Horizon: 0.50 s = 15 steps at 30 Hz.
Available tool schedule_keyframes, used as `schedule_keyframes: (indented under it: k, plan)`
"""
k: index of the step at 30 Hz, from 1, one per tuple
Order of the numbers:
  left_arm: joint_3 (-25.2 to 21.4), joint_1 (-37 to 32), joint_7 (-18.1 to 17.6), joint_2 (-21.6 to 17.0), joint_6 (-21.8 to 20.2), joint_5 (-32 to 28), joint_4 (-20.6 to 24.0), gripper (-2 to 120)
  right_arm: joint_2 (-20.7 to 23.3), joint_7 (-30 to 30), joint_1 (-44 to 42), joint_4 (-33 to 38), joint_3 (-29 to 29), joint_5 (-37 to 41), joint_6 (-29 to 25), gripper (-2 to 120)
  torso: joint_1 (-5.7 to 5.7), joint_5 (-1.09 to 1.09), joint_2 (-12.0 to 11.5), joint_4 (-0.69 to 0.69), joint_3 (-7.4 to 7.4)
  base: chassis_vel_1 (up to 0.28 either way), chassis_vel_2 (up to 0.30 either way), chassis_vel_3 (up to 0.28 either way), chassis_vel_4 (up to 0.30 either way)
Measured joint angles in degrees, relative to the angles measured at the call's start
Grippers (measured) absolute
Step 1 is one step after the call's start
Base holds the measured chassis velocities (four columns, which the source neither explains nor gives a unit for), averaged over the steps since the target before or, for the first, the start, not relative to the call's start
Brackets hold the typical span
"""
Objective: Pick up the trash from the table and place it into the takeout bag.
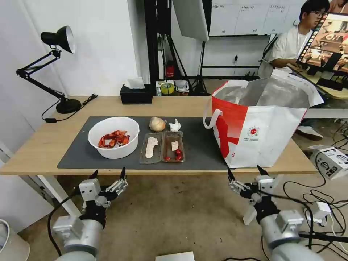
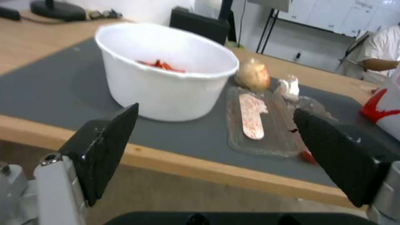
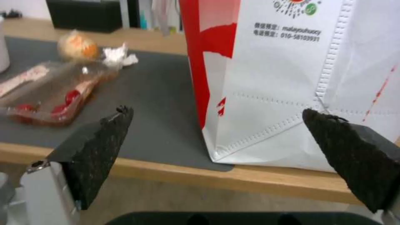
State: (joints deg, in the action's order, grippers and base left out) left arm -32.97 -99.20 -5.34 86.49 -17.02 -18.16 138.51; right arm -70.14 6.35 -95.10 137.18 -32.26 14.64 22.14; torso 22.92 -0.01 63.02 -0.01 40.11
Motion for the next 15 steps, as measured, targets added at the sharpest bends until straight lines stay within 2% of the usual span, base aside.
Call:
schedule_keyframes:
  k: [1, 2, 4, 6, 7, 15]
  plan:
    - [0.0, 0.0, 0.0, 0.0, 0.0, 0.0, 0.0, 100, 0.0, 0.0, 0.0, 0.0, 0.0, 0.0, 0.0, 100, 0.0, 0.0, 0.0, 0.0, 0.0, 0.0, 0.0, 0.0, 0.0]
    - [0.08, 0.22, -0.12, -0.16, 0.0, -0.07, -0.29, 100, 1.87, 0.77, 0.94, 0.66, -0.12, 1.72, 2.61, 100, 0.0, 0.01, 0.0, 0.01, 0.0, 0.0, 0.0, 0.0, 0.0]
    - [0.27, 0.5, -0.13, -0.34, 0.03, -0.07, -0.55, 100, 2.86, 0.91, 2.09, 0.18, 0.44, 1.72, 4.65, 100, 0.0, -0.01, 0.0, 0.02, 0.0, 0.0, 0.0, 0.0, 0.0]
    - [0.33, 0.6, -0.15, -0.43, 0.06, -0.12, -0.57, 100, 2.66, 0.7, 2.25, -0.38, 0.82, 1.37, 5.08, 100, 0.0, 0.05, 0.0, 0.0, 0.0, 0.0, 0.0, 0.0, 0.0]
    - [0.45, 0.69, -0.16, -0.51, 0.06, -0.2, -0.57, 100, 2.46, 0.61, 2.45, -0.66, 0.97, 1.11, 5.15, 100, 0.0, 0.0, 0.0, 0.01, 0.0, 0.0, 0.0, 0.0, 0.0]
    - [0.59, 1.05, -0.27, -0.75, 0.16, -0.24, -0.72, 100, 1.82, 0.5, 2.63, -1.28, 1.52, 0.72, 5.18, 100, 0.0, 0.01, 0.0, 0.0, 0.0, 0.0, 0.0, 0.0, 0.0]
